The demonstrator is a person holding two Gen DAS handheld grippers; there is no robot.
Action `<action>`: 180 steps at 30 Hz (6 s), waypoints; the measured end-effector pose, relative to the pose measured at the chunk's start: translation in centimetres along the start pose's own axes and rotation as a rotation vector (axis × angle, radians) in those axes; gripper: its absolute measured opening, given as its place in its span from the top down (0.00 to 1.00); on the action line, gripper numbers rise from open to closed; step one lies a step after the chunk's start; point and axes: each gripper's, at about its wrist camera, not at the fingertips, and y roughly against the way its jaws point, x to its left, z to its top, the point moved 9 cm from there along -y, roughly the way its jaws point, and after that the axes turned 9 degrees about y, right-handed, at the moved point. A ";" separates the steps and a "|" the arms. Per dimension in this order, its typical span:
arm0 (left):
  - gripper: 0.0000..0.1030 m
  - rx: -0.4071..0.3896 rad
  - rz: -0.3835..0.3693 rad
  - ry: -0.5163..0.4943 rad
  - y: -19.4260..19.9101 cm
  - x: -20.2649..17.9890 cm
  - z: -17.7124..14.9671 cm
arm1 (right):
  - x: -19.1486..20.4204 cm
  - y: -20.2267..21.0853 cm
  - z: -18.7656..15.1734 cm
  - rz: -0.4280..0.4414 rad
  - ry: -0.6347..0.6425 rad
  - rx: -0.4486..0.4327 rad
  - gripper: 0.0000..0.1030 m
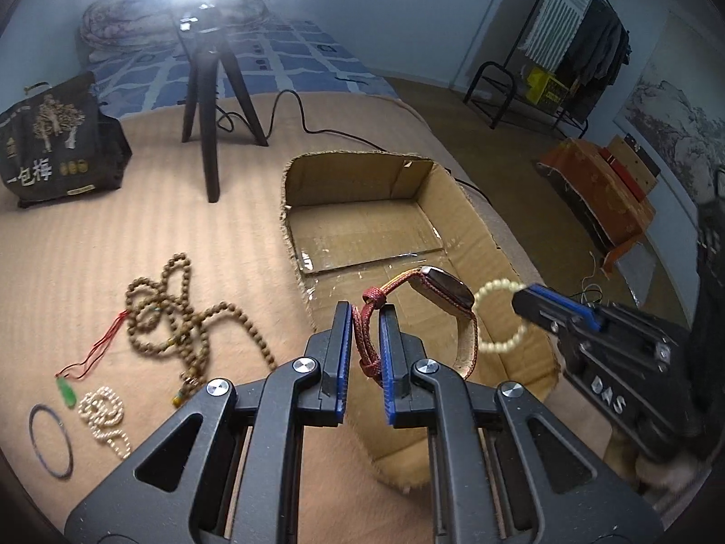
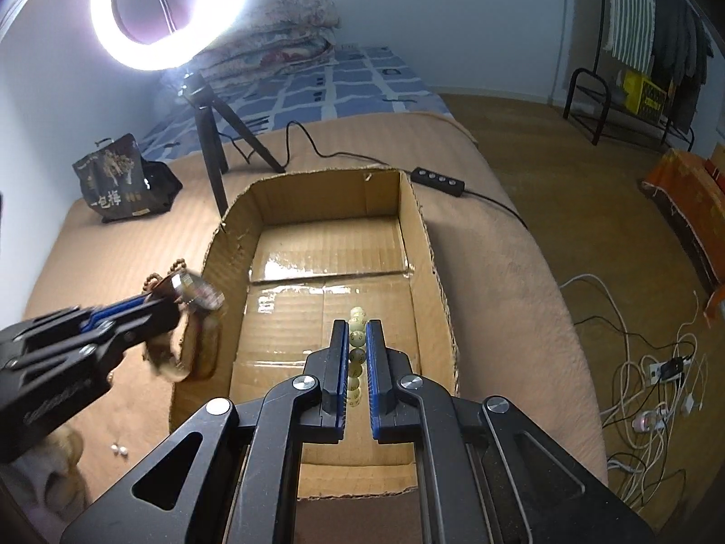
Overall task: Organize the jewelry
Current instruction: 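Carry the watch with the left tool while the right tool carries the bracelet into the box, then open the left tool to drop the watch while the right tool releases the bracelet in the box, then move the left tool to the blue bangle while the right tool reaches the pearl earrings, then close the left tool on the bangle rim while the right tool lowers toward the earrings, then pinch one pearl earring between the right tool fingers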
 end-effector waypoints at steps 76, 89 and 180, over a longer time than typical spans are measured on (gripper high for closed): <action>0.55 0.114 0.288 0.241 10.2 31.2 -8.4 | 22.4 0.0 -9.3 0.315 0.351 0.134 0.52; 0.24 0.128 0.207 0.247 9.6 29.3 -8.3 | 22.7 -1.2 -10.1 0.334 0.340 0.179 0.52; 0.28 0.130 0.339 0.103 5.5 29.3 -8.9 | 26.9 -4.7 -9.8 0.335 0.529 0.111 0.91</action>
